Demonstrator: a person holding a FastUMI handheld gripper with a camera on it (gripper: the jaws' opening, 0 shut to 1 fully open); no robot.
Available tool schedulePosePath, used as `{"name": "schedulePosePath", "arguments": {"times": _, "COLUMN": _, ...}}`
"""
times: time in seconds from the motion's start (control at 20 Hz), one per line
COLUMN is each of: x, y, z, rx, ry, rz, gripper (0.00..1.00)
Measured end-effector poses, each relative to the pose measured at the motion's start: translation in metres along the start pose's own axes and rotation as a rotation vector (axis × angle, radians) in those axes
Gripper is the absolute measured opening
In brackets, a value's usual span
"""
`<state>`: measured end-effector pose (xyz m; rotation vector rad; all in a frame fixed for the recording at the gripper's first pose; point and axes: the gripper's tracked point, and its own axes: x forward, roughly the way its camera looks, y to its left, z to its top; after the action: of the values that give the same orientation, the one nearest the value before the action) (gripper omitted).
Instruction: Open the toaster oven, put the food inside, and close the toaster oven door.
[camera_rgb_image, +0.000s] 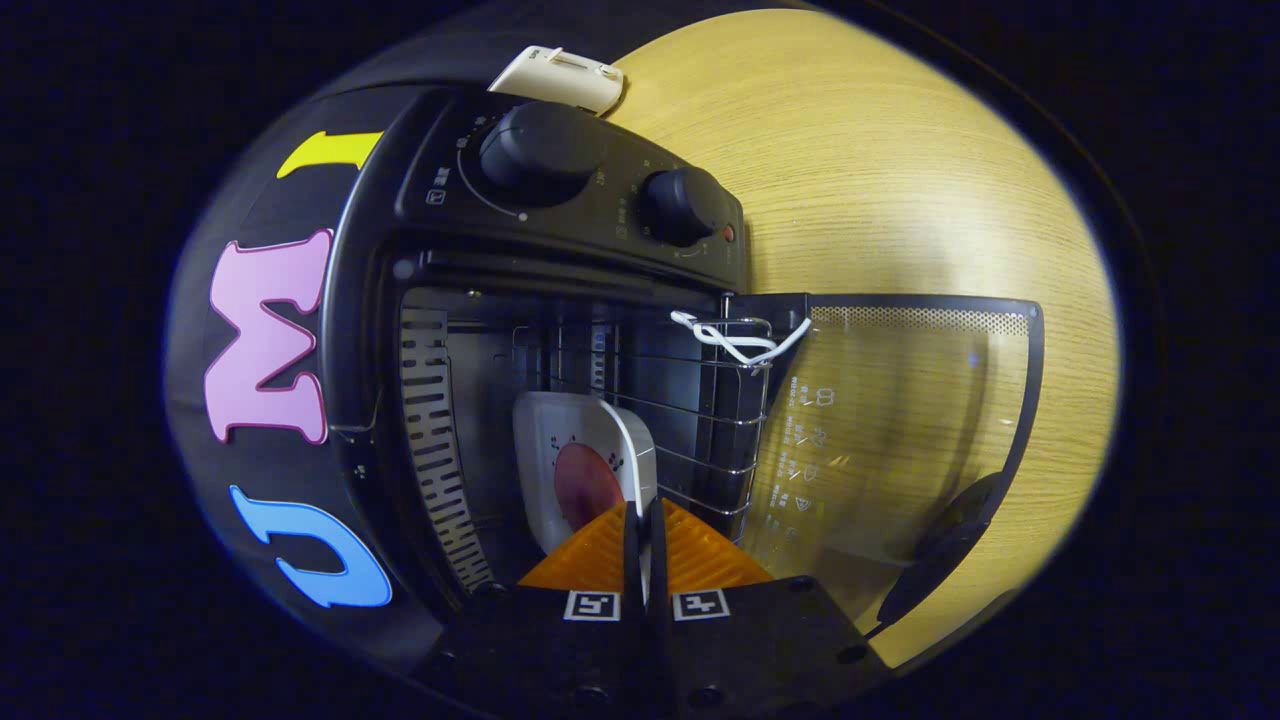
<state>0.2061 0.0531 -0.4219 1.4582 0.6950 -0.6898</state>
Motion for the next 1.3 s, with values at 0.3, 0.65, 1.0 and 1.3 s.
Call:
{"name": "schedulePosePath", "arguments": {"times": 0.3, "x": -0.002, "y": -0.002, "z": -0.012, "rx": 0.069, "ry": -0.013, "rz": -0.037, "gripper": 0.06}}
{"name": "schedulePosePath", "arguments": {"times": 0.65, "x": -0.024, "y": 0.013, "z": -0.006, "rx": 0.087, "ry": -0.004, "rz": 0.016, "gripper": 0.42}}
{"name": "schedulePosePath", "arguments": {"times": 1.0, "x": -0.092, "y": 0.009, "z": -0.005, "rx": 0.022, "ry": 0.146, "rz": 0.077, "gripper": 0.52}}
{"name": "schedulePosePath", "arguments": {"times": 1.3, "x": -0.143, "y": -0.024, "z": 0.011, "rx": -0.375, "ry": 0.135, "rz": 0.165, "gripper": 0.98}}
